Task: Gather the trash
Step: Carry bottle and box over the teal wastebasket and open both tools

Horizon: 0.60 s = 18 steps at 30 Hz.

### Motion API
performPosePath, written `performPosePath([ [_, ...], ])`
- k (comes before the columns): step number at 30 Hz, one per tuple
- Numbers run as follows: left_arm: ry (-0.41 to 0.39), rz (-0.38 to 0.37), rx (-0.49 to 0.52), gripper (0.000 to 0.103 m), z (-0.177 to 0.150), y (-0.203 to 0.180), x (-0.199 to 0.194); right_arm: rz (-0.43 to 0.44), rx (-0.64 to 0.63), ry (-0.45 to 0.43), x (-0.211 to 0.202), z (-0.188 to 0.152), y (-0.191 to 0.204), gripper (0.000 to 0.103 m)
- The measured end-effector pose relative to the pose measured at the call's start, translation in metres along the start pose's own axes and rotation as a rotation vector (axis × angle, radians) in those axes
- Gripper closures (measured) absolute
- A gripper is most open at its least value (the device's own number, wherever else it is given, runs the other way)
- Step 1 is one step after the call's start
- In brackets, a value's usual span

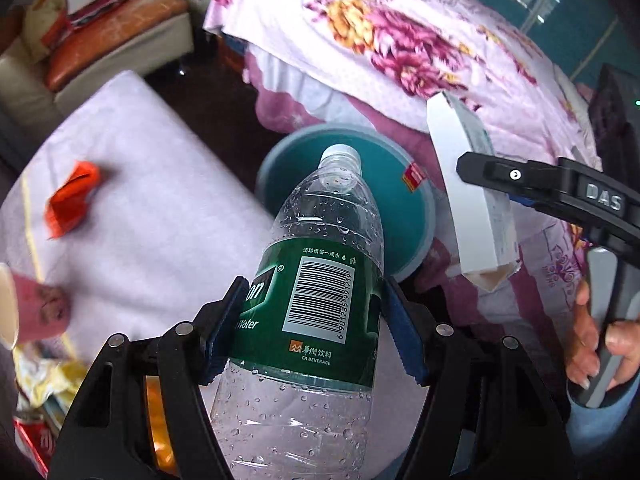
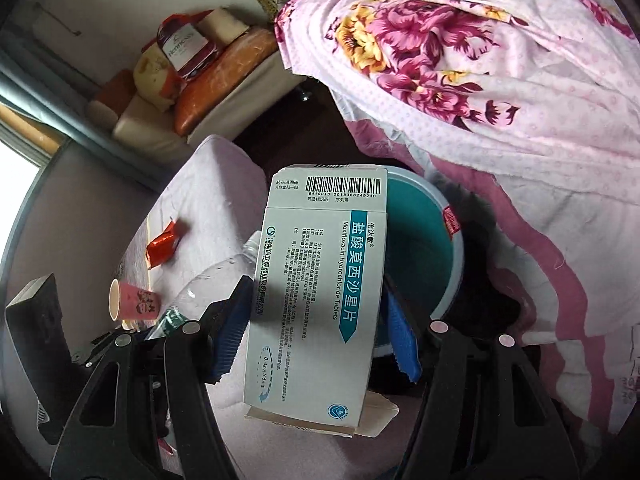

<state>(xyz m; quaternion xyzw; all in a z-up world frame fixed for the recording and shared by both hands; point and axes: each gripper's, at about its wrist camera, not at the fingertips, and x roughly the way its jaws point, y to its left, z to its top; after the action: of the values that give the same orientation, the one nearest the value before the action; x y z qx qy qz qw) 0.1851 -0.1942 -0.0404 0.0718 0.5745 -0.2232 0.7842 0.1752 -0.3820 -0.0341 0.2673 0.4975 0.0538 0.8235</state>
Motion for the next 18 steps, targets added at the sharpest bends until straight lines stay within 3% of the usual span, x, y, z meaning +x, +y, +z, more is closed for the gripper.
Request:
performPosePath([
  [7,0.088,-0.017,-0.034,0.033,0.03,-0.006,0.056,-0.023,0.072,0.038,0.024,0.015,-0.038,0.043],
  [11,0.078,-0.019,-0.038,0.022,0.035,-0.004,0.061,-0.029,0.086,0.066,0.036,0.017,-0.047,0.043],
  [18,0.061,-0.026,-0.05,0.022,0.037,0.001,0.056,-0.021,0.078,0.072,0.042,0.021,-0.044,0.043],
])
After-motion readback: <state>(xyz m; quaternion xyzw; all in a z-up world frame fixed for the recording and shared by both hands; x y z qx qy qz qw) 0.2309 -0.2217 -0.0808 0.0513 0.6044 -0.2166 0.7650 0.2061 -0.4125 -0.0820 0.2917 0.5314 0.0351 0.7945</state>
